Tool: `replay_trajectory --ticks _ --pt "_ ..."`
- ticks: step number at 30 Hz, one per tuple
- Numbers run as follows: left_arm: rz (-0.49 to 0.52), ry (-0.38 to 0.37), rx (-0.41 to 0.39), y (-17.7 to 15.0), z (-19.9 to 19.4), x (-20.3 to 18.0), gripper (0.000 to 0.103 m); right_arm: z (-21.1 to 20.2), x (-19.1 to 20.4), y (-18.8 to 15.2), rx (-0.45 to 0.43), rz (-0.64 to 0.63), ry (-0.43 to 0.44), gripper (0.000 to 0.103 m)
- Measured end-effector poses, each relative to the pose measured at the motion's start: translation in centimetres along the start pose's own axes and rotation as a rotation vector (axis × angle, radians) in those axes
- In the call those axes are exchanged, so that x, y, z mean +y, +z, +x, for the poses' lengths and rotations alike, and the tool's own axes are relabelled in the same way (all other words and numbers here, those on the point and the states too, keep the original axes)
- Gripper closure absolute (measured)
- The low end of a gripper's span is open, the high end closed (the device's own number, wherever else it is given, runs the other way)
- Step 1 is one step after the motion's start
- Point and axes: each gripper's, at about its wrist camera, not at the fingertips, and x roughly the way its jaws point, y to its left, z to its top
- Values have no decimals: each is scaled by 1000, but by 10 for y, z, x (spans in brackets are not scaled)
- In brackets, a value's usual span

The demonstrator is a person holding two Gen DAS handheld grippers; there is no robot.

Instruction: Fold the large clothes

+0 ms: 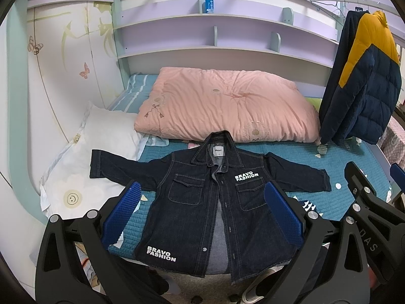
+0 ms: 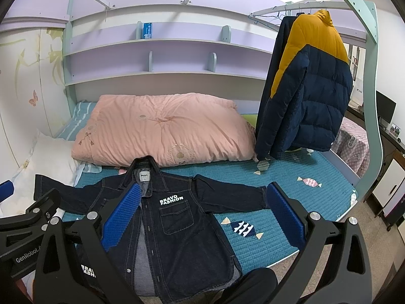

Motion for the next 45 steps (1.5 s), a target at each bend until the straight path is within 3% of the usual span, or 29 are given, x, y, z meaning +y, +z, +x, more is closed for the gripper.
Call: replay_trajectory --ticks 25,36,45 --pt "16 -29 14 -6 -2 -9 5 -5 -9 -9 7 17 -29 7" --pt "3 -29 81 -4 31 -2 5 22 5 -10 70 2 -25 7" --pt "-51 -22 190 -15 81 34 5 58 45 -18 163 -57 -11 7"
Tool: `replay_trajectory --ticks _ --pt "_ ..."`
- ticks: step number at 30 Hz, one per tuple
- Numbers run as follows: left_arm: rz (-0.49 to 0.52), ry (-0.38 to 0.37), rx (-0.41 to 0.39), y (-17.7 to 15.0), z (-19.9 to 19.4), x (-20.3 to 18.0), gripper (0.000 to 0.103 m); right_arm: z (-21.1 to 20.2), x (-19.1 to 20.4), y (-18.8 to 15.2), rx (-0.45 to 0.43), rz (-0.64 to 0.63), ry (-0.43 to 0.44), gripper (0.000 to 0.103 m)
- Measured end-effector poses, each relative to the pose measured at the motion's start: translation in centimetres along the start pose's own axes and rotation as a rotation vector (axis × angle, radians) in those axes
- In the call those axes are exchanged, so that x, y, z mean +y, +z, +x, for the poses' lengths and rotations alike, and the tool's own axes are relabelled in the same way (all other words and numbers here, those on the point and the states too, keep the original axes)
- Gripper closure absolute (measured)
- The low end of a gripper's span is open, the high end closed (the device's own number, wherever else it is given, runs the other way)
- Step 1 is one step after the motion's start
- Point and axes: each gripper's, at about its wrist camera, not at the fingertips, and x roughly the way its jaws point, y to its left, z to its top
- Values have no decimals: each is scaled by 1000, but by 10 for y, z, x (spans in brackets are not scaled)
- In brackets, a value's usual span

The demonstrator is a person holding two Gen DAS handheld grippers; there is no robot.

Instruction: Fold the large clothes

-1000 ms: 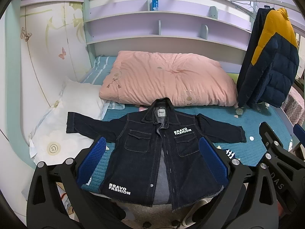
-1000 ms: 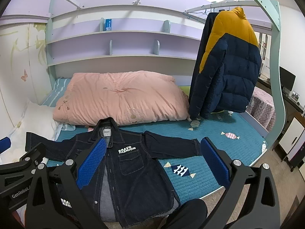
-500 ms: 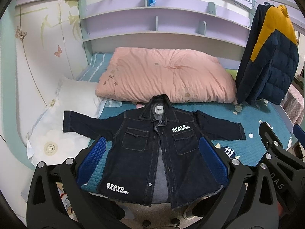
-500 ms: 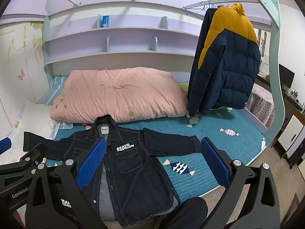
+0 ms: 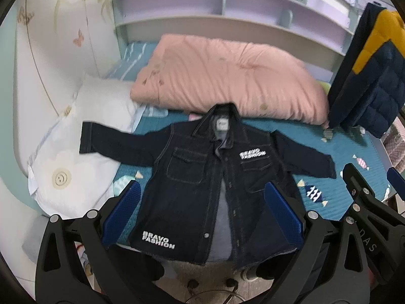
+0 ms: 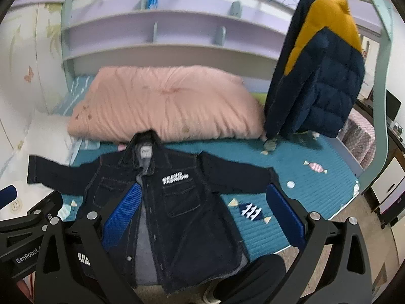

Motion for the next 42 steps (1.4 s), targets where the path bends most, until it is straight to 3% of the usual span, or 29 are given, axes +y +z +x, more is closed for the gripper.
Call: replay_trajectory --ticks 5,12,19,23,27,30,36,38,42 --pt "-46 23 65 -2 32 36 5 25 38 -1 55 -55 17 7" --pt "-176 72 152 3 82 110 5 72 115 5 131 -172 103 7" --pt "-292 101 223 17 131 186 5 129 198 12 235 -266 260 8" --pt "-329 193 267 29 167 232 5 168 250 20 332 -282 363 8" --pt "-379 214 304 42 203 278 5 202 287 28 396 -285 413 8" --pt "-426 187 305 51 226 313 5 234 309 35 454 -254 477 10" --pt "-548 20 319 63 268 371 5 293 343 35 571 -205 526 60" --pt "-579 6 308 68 275 387 5 315 352 27 635 -199 529 86" --pt "-591 -6 334 78 294 414 5 353 363 6 763 -139 566 99"
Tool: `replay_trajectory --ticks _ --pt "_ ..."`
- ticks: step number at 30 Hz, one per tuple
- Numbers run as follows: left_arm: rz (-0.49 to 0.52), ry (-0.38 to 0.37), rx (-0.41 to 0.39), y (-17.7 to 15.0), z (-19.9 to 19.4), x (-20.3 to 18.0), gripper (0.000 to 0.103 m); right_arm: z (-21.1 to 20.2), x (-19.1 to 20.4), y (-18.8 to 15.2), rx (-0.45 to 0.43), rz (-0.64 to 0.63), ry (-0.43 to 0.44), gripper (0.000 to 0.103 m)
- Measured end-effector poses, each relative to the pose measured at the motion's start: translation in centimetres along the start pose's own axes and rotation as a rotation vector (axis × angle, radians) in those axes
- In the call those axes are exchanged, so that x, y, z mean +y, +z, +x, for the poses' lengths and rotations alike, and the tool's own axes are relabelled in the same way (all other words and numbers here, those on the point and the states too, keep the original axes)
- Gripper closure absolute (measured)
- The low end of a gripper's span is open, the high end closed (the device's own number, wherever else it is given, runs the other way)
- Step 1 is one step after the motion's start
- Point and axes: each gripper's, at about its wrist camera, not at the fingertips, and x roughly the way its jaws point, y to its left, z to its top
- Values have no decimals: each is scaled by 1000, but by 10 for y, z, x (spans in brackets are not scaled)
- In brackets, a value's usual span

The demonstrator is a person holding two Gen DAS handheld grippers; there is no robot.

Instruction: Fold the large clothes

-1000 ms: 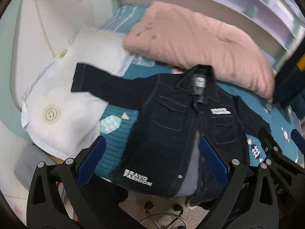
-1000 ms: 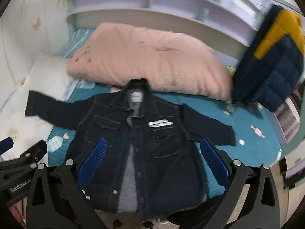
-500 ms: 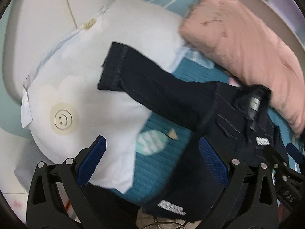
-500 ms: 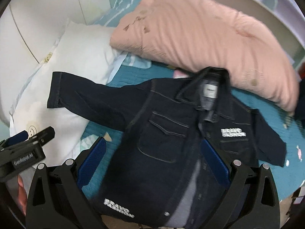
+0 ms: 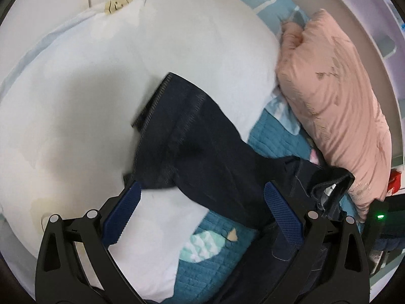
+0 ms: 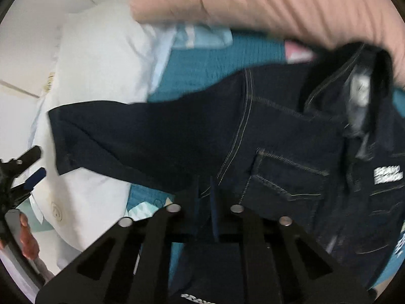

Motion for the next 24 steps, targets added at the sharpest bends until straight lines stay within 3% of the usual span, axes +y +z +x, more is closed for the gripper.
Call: replay_trajectory --ticks 5,11,12,13,15,16,17,24 --pt "-22 -32 -21 24 5 13 5 45 -10 7 70 43 10 99" --pt "-42 -5 -9 49 32 27 6 103 -26 10 123 78 -13 103" --pt "-54 -13 21 51 44 30 17 105 -27 10 120 85 -9 103" --pt "-65 -29 51 52 53 34 50 104 -29 10 118 92 -7 103" --pt "-85 -24 64 51 70 38 66 102 -26 11 123 67 -20 103" --pt "-73 -44 49 50 71 38 84 102 -25 12 128 53 -24 103" --pt "-59 -91 35 46 71 35 89 101 -26 13 134 55 -18 103" --pt "-34 -68 0 39 59 16 91 98 -37 17 144 59 11 103"
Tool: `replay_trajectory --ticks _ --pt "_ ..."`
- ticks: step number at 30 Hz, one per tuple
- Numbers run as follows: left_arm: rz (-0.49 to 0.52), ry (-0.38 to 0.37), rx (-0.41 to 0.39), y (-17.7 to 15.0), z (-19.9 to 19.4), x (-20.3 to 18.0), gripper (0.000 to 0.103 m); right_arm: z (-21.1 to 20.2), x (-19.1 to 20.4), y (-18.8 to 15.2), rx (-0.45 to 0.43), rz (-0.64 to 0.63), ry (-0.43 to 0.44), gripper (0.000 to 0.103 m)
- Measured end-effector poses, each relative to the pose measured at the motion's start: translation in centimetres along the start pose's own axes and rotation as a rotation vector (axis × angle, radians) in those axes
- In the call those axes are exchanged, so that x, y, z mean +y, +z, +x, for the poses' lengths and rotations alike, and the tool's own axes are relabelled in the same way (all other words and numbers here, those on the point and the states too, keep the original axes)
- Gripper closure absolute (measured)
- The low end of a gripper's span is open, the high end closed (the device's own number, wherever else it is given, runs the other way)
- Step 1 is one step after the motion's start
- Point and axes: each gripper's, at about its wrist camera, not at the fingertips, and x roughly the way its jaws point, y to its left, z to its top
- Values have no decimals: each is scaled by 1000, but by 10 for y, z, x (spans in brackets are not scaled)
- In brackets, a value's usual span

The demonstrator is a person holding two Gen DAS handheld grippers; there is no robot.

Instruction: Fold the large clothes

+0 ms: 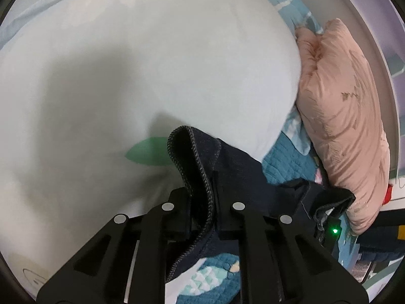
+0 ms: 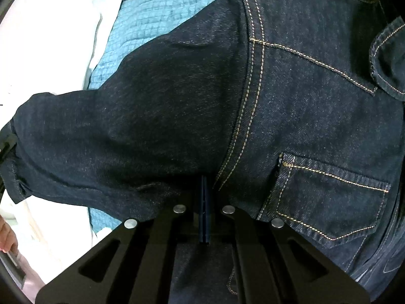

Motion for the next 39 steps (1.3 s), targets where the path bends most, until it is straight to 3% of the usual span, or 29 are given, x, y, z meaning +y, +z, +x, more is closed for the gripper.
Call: replay_trajectory --ticks 7,15,20,23,27,39 --pt "67 27 -27 -17 -24 -24 91 -2 -8 -11 -32 10 33 103" --pt "216 58 -46 -59 -34 -90 90 -78 -22 -49 -169 -21 80 103" --pt "261 29 -23 -84 -31 -132 90 -122 -42 -68 -256 -27 70 103" --pt "302 11 -7 -101 -29 -165 90 -146 -70 -81 -293 11 122 103" --pt "356 -19 10 -125 -28 -212 90 -167 -98 -100 -348 62 74 102" --pt "454 -136 111 -214 1 -361 90 -231 -221 -168 -446 246 65 102"
